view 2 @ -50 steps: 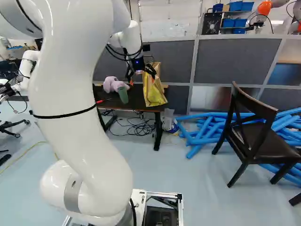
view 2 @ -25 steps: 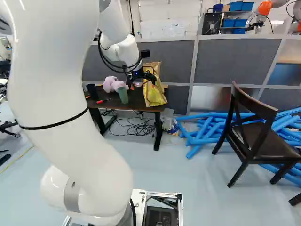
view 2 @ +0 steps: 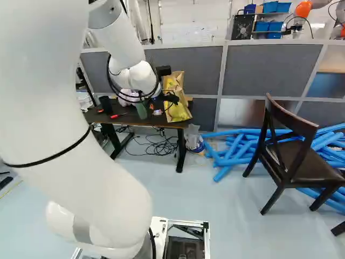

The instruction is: Pick up the bag on the ground and place it on the table

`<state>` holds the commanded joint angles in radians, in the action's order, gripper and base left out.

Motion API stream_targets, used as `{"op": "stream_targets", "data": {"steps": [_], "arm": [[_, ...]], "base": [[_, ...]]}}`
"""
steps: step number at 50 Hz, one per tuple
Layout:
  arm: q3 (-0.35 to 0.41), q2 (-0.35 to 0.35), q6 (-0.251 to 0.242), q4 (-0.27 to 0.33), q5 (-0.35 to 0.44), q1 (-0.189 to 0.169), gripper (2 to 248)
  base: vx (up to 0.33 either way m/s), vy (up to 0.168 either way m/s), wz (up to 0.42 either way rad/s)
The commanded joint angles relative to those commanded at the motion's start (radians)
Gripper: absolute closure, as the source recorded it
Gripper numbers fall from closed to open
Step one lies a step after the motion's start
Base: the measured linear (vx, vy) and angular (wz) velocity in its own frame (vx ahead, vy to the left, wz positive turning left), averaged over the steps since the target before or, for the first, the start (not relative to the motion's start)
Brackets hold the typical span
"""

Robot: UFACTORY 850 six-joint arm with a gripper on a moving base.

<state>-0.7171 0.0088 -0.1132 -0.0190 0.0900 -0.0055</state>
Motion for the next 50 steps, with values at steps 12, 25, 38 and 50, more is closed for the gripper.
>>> {"op": "stream_targets", "data": {"steps": [12, 25, 38, 50], "arm": [[0.121, 0.052, 0.022, 0.004, 0.151, 0.001, 3], [0.238, 0.102, 0.043, 0.007, 0.296, 0.002, 3], [0.339, 0.146, 0.061, 0.010, 0.422, 0.003, 3], [0.421, 0.181, 0.076, 0.013, 0.523, 0.004, 3]], "base": [[0.000, 0.000, 0.000], [0.000, 0.000, 0.000], [0.000, 0.000, 0.000], [0.000, 0.000, 0.000]]}}
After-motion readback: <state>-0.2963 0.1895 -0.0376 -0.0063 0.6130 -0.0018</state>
